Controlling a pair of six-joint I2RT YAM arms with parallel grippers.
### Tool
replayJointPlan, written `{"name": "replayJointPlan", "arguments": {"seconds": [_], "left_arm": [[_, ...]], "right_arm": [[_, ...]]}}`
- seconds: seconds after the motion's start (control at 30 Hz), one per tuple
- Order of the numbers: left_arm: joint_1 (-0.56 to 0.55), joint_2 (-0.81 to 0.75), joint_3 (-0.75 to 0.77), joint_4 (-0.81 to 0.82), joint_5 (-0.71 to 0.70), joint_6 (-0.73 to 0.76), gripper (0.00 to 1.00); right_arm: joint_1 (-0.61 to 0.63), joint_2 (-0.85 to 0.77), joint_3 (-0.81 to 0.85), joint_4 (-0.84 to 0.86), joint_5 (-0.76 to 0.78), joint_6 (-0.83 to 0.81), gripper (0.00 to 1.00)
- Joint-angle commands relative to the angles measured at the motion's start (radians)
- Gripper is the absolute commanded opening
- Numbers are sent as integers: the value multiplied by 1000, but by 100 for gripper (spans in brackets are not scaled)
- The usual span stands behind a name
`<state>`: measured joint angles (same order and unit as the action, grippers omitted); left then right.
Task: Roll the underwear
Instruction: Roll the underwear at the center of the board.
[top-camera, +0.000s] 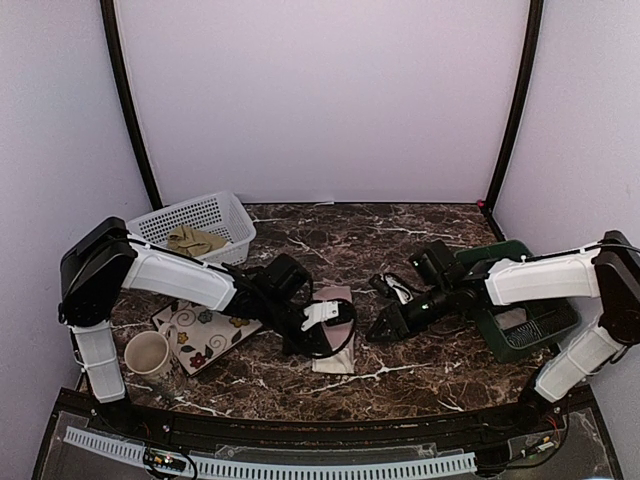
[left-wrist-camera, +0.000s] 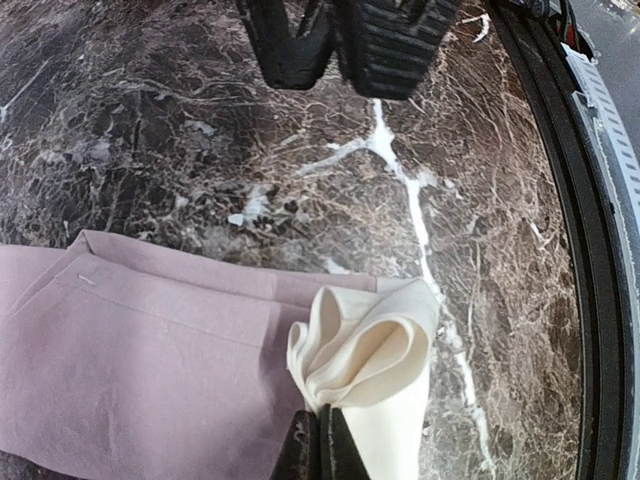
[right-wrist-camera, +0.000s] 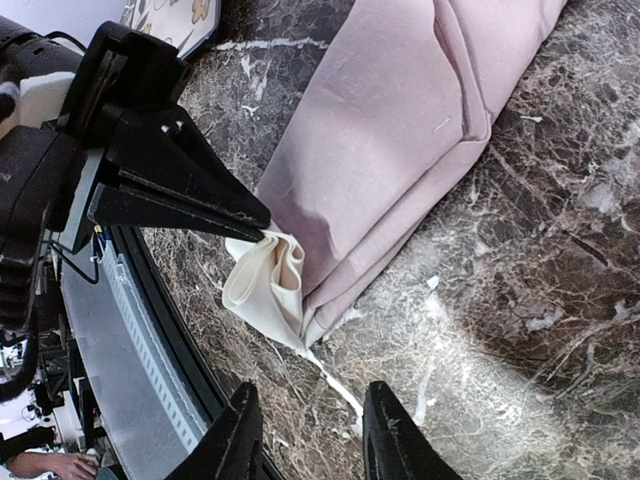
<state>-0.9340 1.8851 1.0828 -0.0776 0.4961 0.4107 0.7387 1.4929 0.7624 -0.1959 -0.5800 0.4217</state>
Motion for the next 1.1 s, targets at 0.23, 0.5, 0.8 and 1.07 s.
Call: {"name": "replayJointPlan", "arguments": {"seconds": [0.23, 0.5, 0.8, 1.07], "left_arm": [[17, 50, 63, 6, -88, -32, 5], [18, -2, 41, 53, -267, -85, 31], [18, -225, -159, 210, -229, -66, 43], [-3, -360, -328, 262, -130, 43, 44]], "right_arm": [[-2, -11, -26, 111, -32, 74, 34], [12, -4, -33, 154, -54, 101, 33], [61, 55, 6, 226, -63, 132, 32], [125, 191, 101, 215, -95, 70, 28]]}}
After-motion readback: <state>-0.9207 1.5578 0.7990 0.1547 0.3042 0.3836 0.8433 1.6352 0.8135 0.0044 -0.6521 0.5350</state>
